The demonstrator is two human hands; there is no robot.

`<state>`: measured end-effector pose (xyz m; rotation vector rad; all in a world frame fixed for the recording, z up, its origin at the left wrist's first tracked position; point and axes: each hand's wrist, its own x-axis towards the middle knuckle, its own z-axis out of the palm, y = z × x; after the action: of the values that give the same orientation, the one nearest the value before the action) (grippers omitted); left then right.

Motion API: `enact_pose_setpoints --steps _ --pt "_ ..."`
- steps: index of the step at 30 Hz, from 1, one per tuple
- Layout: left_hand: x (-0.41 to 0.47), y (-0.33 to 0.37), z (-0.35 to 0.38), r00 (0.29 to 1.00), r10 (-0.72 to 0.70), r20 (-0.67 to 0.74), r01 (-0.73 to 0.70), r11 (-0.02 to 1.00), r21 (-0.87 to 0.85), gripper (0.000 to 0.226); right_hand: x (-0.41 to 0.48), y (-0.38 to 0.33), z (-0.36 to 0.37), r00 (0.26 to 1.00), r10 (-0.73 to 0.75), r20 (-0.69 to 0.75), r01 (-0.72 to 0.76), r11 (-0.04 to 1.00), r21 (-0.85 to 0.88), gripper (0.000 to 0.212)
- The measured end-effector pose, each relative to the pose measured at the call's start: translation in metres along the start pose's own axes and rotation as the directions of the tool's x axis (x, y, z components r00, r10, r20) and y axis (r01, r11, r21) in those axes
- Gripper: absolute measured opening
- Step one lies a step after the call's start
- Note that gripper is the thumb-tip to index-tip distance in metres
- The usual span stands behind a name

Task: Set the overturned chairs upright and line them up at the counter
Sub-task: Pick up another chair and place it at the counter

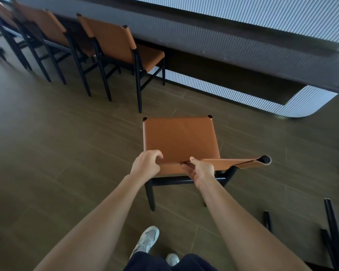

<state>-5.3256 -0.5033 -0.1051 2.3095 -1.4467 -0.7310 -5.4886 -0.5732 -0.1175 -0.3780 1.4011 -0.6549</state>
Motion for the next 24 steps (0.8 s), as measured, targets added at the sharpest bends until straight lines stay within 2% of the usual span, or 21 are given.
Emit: enact_pose_setpoints --steps 2,5,7,9,11,12,13,15,17,20,22,24 --pt "-0.013 0.003 0.008 0.984 0.041 -0.172 -0.056 0.995 -0.088 0.042 0.000 -0.005 -0.012 0.999 0.015 0.036 -0.015 1.000 -0.006 0.015" --pt "-0.033 0.013 0.026 0.894 0.067 -0.442 -0.177 0.961 -0.212 0.025 0.002 -0.010 -0.030 1.000 0.005 0.017 -0.004 1.000 -0.009 0.013" --pt "-0.045 0.021 0.036 0.884 0.004 -0.468 -0.184 0.922 -0.341 0.011 0.003 -0.014 -0.042 1.000 0.003 -0.015 -0.003 1.000 0.012 0.016" --pt "-0.051 0.030 0.043 0.936 -0.129 -0.326 -0.054 0.866 -0.497 0.012 0.005 -0.018 -0.051 0.999 0.010 -0.031 -0.009 1.000 0.024 0.020" --pt "-0.049 0.038 0.046 0.949 -0.299 -0.099 0.167 0.745 -0.646 0.024 0.006 -0.020 -0.056 0.999 0.012 -0.033 -0.011 0.999 0.031 0.025" --pt "-0.046 0.042 0.046 0.920 -0.388 0.055 0.307 0.627 -0.716 0.030 0.007 -0.021 -0.057 0.999 0.013 -0.032 -0.011 0.999 0.035 0.027" --pt "-0.042 0.046 0.044 0.862 -0.447 0.237 0.453 0.471 -0.757 0.036 0.008 -0.022 -0.058 0.999 0.015 -0.033 -0.013 0.999 0.039 0.029" --pt "-0.035 0.053 0.039 0.737 -0.409 0.538 0.636 0.152 -0.757 0.052 0.010 -0.023 -0.056 0.999 0.021 -0.044 -0.019 0.999 0.050 0.031" --pt "-0.025 0.057 0.035 0.702 -0.321 0.636 0.660 -0.045 -0.750 0.066 0.011 -0.024 -0.052 0.998 0.029 -0.054 -0.026 0.998 0.057 0.030" --pt "-0.010 0.060 0.034 0.688 -0.303 0.660 0.616 -0.237 -0.751 0.079 0.016 -0.028 -0.045 0.998 0.028 -0.061 -0.024 0.998 0.064 0.025" --pt "-0.002 0.061 0.037 0.676 -0.313 0.667 0.572 -0.349 -0.743 0.080 0.020 -0.032 -0.041 0.997 0.047 -0.067 -0.043 0.997 0.066 0.024" --pt "0.002 0.062 0.044 0.685 -0.299 0.665 0.527 -0.427 -0.735 0.071 0.023 -0.036 -0.038 0.996 0.074 -0.059 -0.070 0.996 0.063 0.026"
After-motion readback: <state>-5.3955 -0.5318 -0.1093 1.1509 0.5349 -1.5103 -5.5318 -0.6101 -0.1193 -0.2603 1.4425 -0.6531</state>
